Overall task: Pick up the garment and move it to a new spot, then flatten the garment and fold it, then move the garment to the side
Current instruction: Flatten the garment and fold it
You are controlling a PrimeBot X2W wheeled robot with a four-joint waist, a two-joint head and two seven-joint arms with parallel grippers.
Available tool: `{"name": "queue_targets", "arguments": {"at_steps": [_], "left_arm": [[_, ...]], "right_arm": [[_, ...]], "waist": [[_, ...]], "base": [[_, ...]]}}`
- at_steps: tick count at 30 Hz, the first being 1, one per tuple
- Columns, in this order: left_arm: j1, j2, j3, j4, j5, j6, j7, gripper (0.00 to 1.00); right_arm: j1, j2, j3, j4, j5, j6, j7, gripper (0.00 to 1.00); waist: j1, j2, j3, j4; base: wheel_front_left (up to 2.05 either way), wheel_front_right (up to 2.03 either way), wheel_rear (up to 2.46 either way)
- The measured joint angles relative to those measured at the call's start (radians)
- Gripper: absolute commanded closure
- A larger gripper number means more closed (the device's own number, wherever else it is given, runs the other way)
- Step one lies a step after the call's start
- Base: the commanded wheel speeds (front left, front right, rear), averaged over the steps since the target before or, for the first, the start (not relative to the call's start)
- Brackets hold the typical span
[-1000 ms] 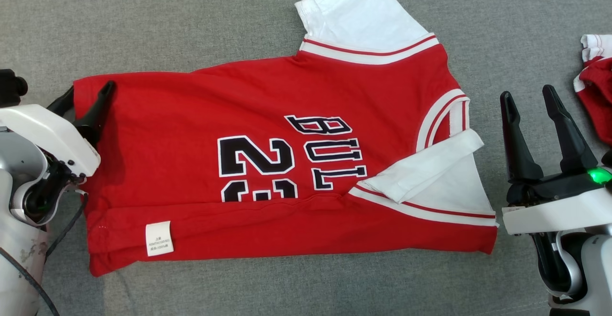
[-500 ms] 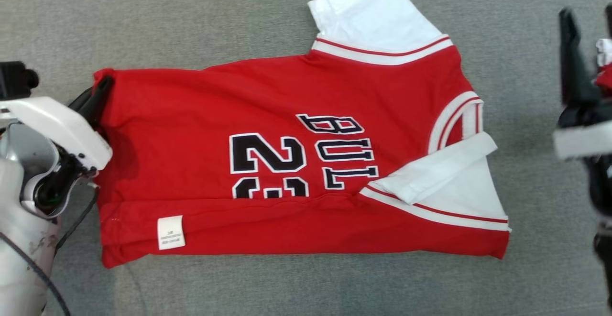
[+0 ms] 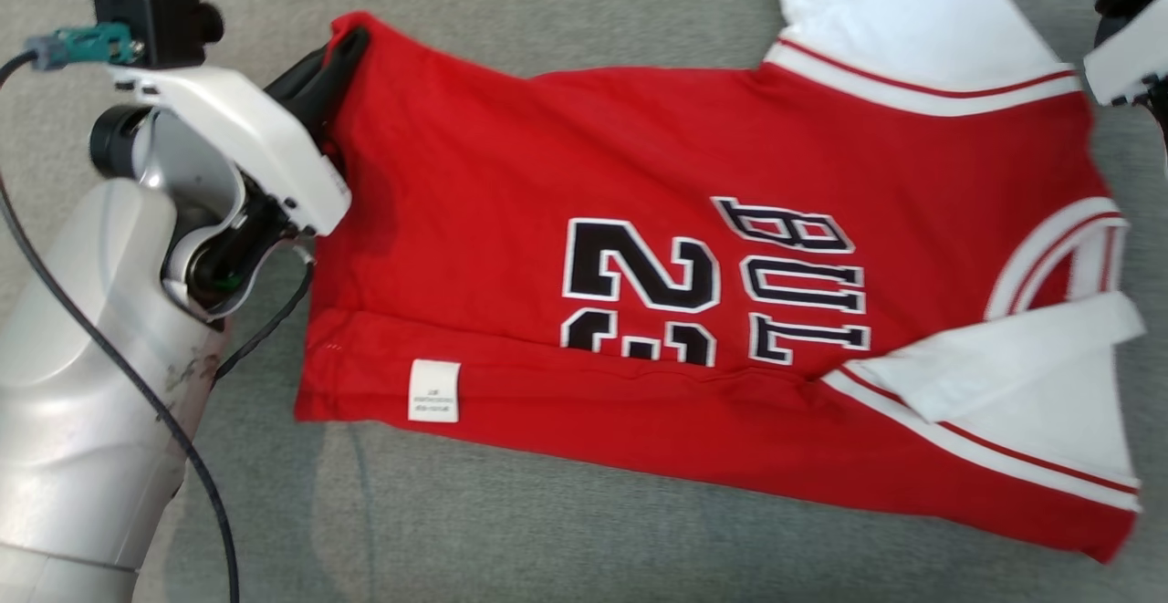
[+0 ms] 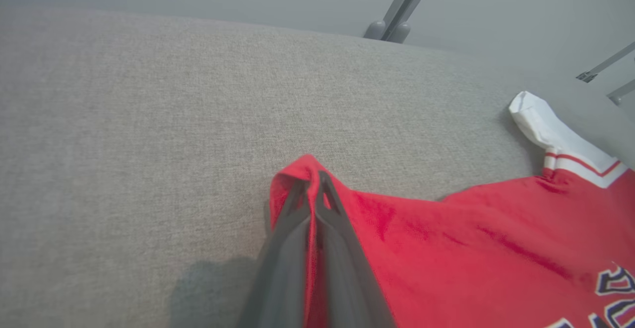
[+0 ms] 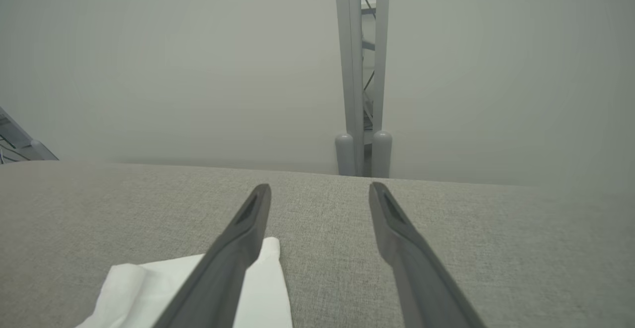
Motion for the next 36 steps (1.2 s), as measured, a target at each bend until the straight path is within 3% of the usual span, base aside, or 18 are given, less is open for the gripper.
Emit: {"name": "queue_targets", "arguments": {"at_steps": [6,11,12,13,14,15,26,36], "left_arm": [[-0.063,-0.015,-0.082,0.025,-0.043,0.0,-0.042,1.0],[-0.084,-0.003,-0.137,0.045,-0.089,0.0,-0.071,1.0],[-0.087,0.0,-0.145,0.048,-0.099,0.0,-0.074,1.0],[-0.088,0.003,-0.152,0.049,-0.116,0.0,-0.08,1.0],[-0.09,0.005,-0.159,0.05,-0.131,0.0,-0.082,1.0],[-0.093,0.008,-0.166,0.051,-0.142,0.0,-0.087,1.0],[-0.102,0.092,-0.206,0.016,-0.256,0.0,-0.125,1.0],[-0.065,0.152,-0.209,-0.044,-0.316,0.0,-0.164,1.0]], "right_arm": [[-0.098,-0.024,0.134,0.145,0.029,0.0,0.065,0.0],[-0.15,-0.039,0.237,0.204,0.068,0.0,0.118,0.0],[-0.16,-0.043,0.251,0.209,0.085,0.0,0.129,0.34],[-0.167,-0.047,0.269,0.212,0.101,0.0,0.141,0.57],[-0.173,-0.051,0.281,0.211,0.116,0.0,0.146,0.89],[-0.179,-0.057,0.293,0.211,0.131,0.0,0.15,1.0],[-0.212,-0.139,0.337,0.119,0.257,0.0,0.087,1.0],[-0.154,-0.17,0.366,0.012,0.356,0.0,0.07,1.0]], "waist": [[0.0,0.0,0.047,0.065],[0.0,0.0,0.062,0.078],[0.0,0.0,0.061,0.077],[0.0,0.0,0.06,0.076],[0.0,0.0,0.059,0.075],[0.0,0.0,0.058,0.073],[0.0,0.0,0.014,0.047],[0.0,0.0,-0.024,0.016]], "base": [[0.0,0.0,0.0],[0.0,0.0,0.0],[0.0,0.0,0.0],[0.0,0.0,0.0],[0.0,0.0,0.0],[0.0,0.0,0.0],[0.0,0.0,0.0],[0.0,0.0,0.0]]}}
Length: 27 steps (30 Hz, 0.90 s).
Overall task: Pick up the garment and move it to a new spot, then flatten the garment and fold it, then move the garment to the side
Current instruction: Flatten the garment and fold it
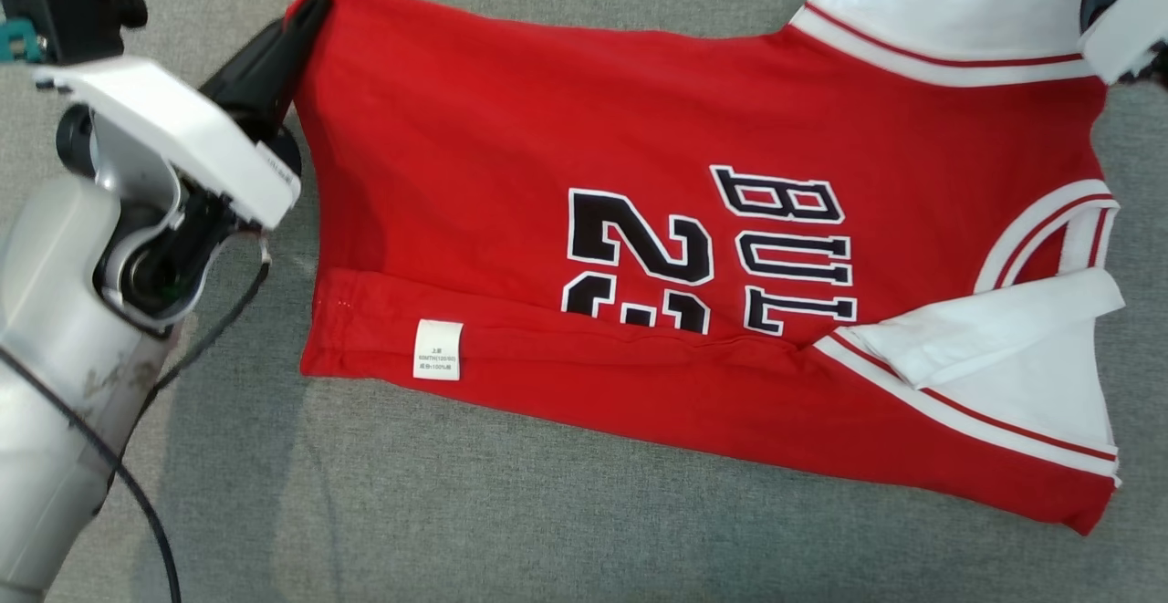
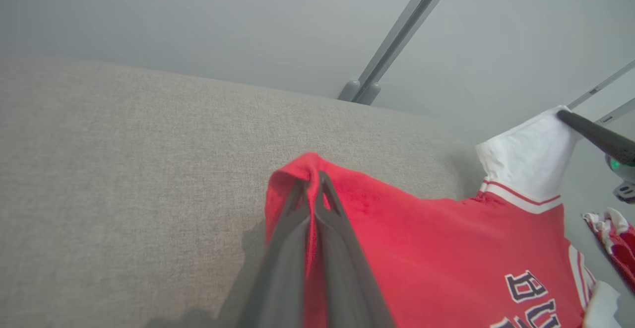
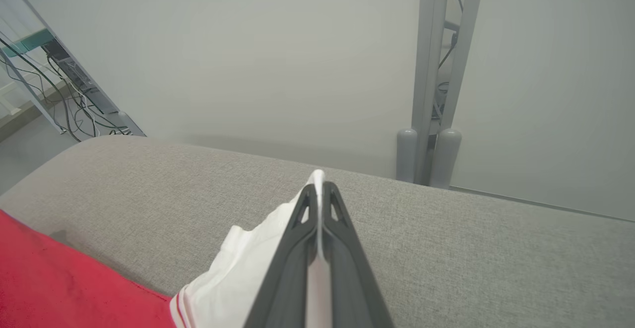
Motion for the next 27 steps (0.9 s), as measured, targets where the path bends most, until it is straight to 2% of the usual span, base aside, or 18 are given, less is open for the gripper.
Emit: {"name": "queue_targets", "arguments": {"at_steps": [4,7,10,11,12,15,20,27], "left_arm": [[0.09,0.042,0.02,-0.06,-0.057,0.0,-0.028,1.0],[0.175,0.073,0.035,-0.125,-0.109,0.0,-0.045,1.0],[0.264,0.105,0.05,-0.194,-0.155,0.0,-0.057,1.0],[0.322,0.134,0.062,-0.236,-0.178,0.0,-0.073,1.0],[0.322,0.134,0.062,-0.236,-0.178,0.0,-0.073,1.0],[0.389,0.163,0.081,-0.285,-0.206,0.0,-0.088,1.0],[0.462,0.198,0.095,-0.334,-0.229,0.016,-0.104,1.0],[0.539,0.205,0.092,-0.342,-0.256,0.015,-0.114,1.0]], "right_arm": [[0.105,-0.029,-0.008,-0.134,0.083,0.0,0.012,1.0],[0.239,-0.062,-0.031,-0.255,0.146,0.0,0.034,1.0],[0.391,-0.085,-0.088,-0.378,0.197,0.0,0.037,1.0],[0.495,-0.083,-0.137,-0.464,0.224,0.0,0.031,1.0],[0.495,-0.083,-0.137,-0.464,0.224,0.0,0.031,1.0],[0.625,-0.078,-0.221,-0.57,0.243,0.0,0.021,1.0],[0.834,-0.027,-0.348,-0.696,0.247,0.0,0.037,1.0],[1.066,0.13,-0.424,-0.771,0.231,0.0,0.072,1.0]], "waist": [[0.0,0.0,-0.021,-0.012],[0.0,0.0,-0.04,-0.022],[0.0001,0.0,-0.057,-0.033],[0.0,0.0,-0.065,-0.045],[0.0,0.0,-0.065,-0.045],[0.0,0.0,-0.073,-0.065],[0.0,0.0,-0.087,-0.089],[0.0,0.0,-0.098,-0.112]], "base": [[0.0,0.0,0.0],[0.0,0.0,0.0],[0.0,0.0,0.0],[0.0,0.0,0.0],[0.0,0.0,0.0],[0.0,0.0,0.0],[0.0,0.0,0.0],[0.0,0.0,0.0]]}}
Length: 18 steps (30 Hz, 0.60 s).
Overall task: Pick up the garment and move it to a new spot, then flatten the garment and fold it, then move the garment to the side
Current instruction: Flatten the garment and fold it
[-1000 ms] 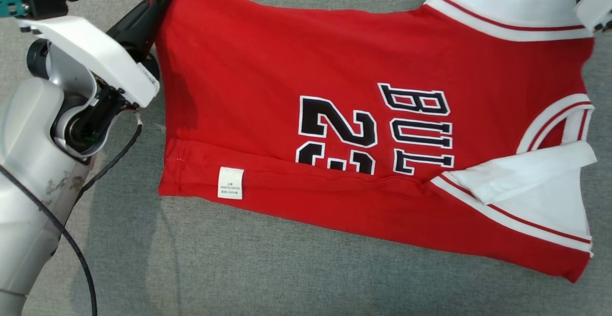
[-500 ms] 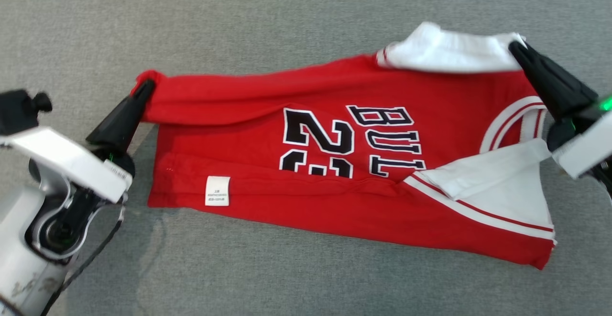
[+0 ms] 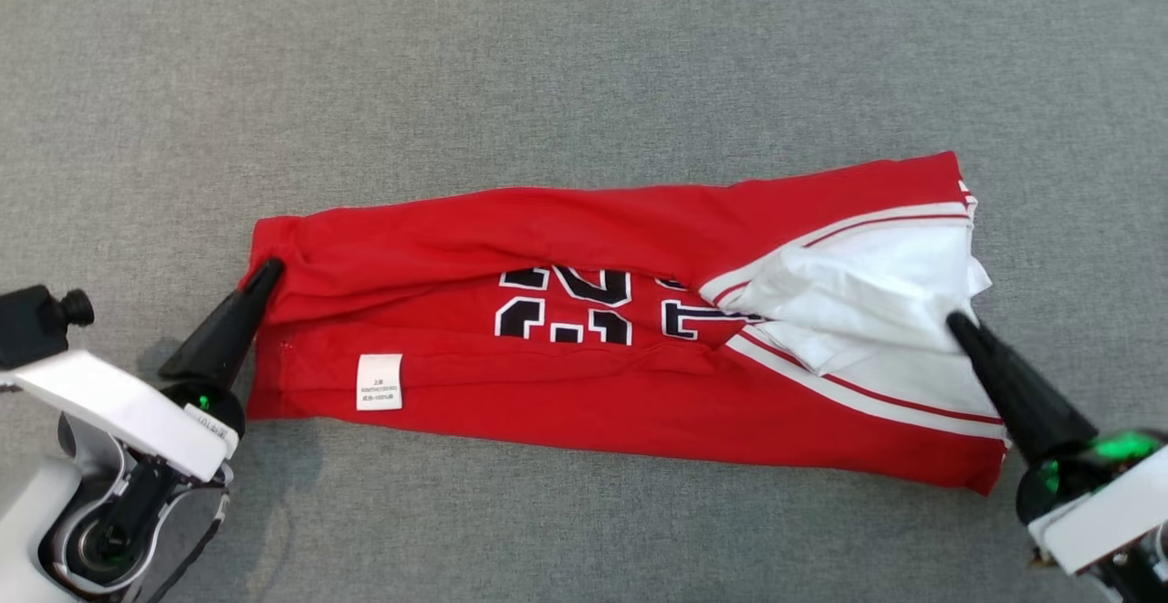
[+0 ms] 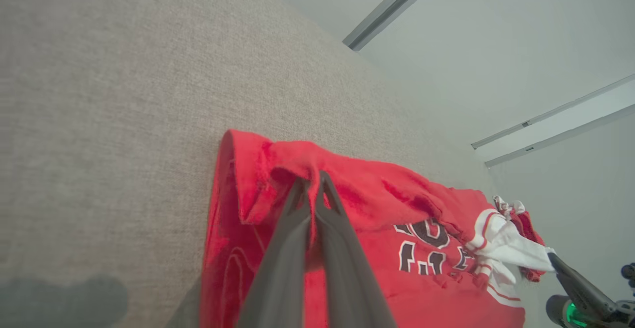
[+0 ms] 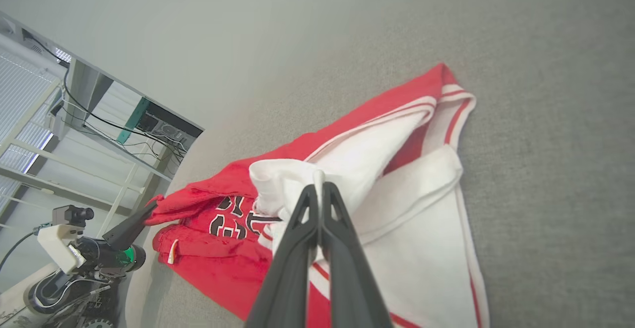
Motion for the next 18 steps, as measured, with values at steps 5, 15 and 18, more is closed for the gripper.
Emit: {"name": "queue_targets", "arguments": {"at_steps": [5,15,18], "left_arm": [[0.022,-0.015,-0.008,0.06,-0.017,-0.004,-0.004,0.85],[0.034,-0.077,0.064,0.113,0.125,0.076,-0.204,0.0],[0.044,-0.12,0.178,0.071,0.245,0.153,-0.214,0.0]], "right_arm": [[0.057,0.084,-0.012,0.035,-0.04,0.0,0.012,1.0],[0.003,0.146,-0.049,0.075,-0.248,0.0,-0.233,0.0],[-0.02,0.159,-0.078,0.075,-0.323,0.0,-0.345,0.0]], "waist": [[0.0,0.0,-0.003,-0.014],[0.0,0.0,-0.024,-0.038],[0.0,0.0,-0.034,-0.043]], "base": [[0.0,0.0,0.0],[0.0,0.0,0.0],[0.0,0.0,0.0]]}}
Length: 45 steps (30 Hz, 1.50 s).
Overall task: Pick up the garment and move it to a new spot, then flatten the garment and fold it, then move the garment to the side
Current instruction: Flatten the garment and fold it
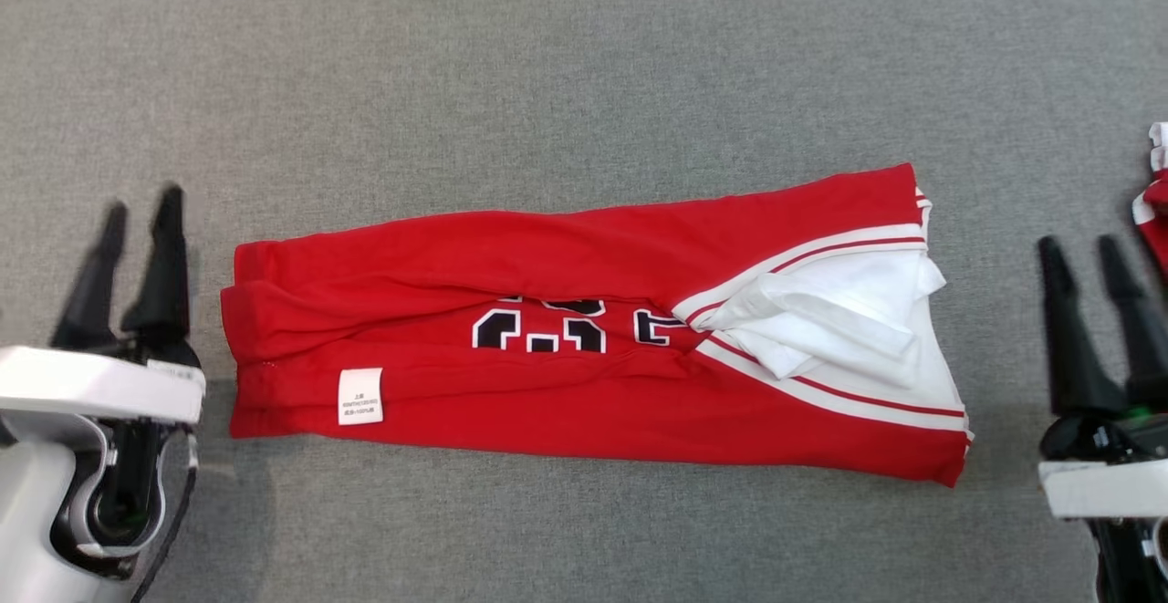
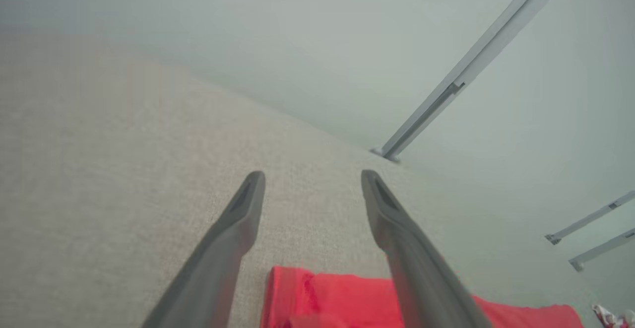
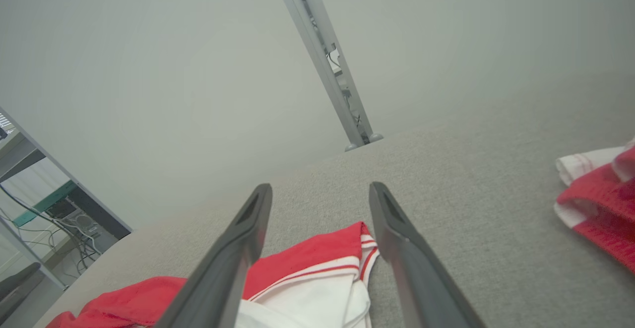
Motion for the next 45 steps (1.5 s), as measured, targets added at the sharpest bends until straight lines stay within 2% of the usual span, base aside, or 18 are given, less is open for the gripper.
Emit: {"name": "queue_targets", "arguments": {"at_steps": [4,7,8,12,15,27,37,45], "left_arm": [[0.058,-0.115,0.194,-0.123,0.23,0.062,-0.002,0.0],[0.118,-0.187,0.278,-0.195,0.375,0.069,-0.002,0.0],[0.141,-0.214,0.305,-0.227,0.459,0.068,-0.002,0.0],[0.185,-0.246,0.334,-0.248,0.6,0.055,-0.002,0.0],[0.21,-0.262,0.338,-0.239,0.663,0.046,-0.003,0.0],[0.232,-0.323,0.32,-0.19,0.754,0.006,-0.002,0.0],[0.218,-0.338,0.313,-0.17,0.778,-0.016,-0.002,0.0],[0.217,-0.348,0.314,-0.162,0.792,-0.029,-0.002,0.0]], "right_arm": [[-0.022,0.034,-0.054,0.036,-0.127,0.0,-0.062,0.0],[-0.047,0.046,-0.071,0.063,-0.219,0.0,-0.07,0.0],[-0.053,0.055,-0.071,0.073,-0.262,0.0,-0.07,0.0],[-0.063,0.062,-0.068,0.101,-0.326,0.0,-0.061,0.0],[-0.064,0.064,-0.066,0.129,-0.356,0.0,-0.061,0.0],[-0.072,0.042,-0.059,0.275,-0.417,0.0,-0.06,0.0],[-0.08,0.043,-0.049,0.363,-0.406,0.0,-0.007,0.0],[-0.085,0.063,0.021,0.498,-0.361,0.0,0.031,0.0]], "waist": [[0.0,0.0,-0.021,-0.003],[0.0,0.0,-0.036,-0.003],[0.0,0.0,-0.044,0.002],[0.0,0.0,-0.055,0.013],[0.0,0.0,-0.064,0.021],[0.0,0.0,-0.078,0.075],[0.0,0.0,-0.082,0.097],[0.0,0.0,-0.078,0.118]], "base": [[0.0,0.0,0.0],[0.0,0.0,0.0],[0.0,0.0,0.0],[0.0,0.0,0.0],[0.0,0.0,0.0],[0.0,0.0,0.0],[0.0,0.0,0.0],[0.0,0.0,0.0]]}}
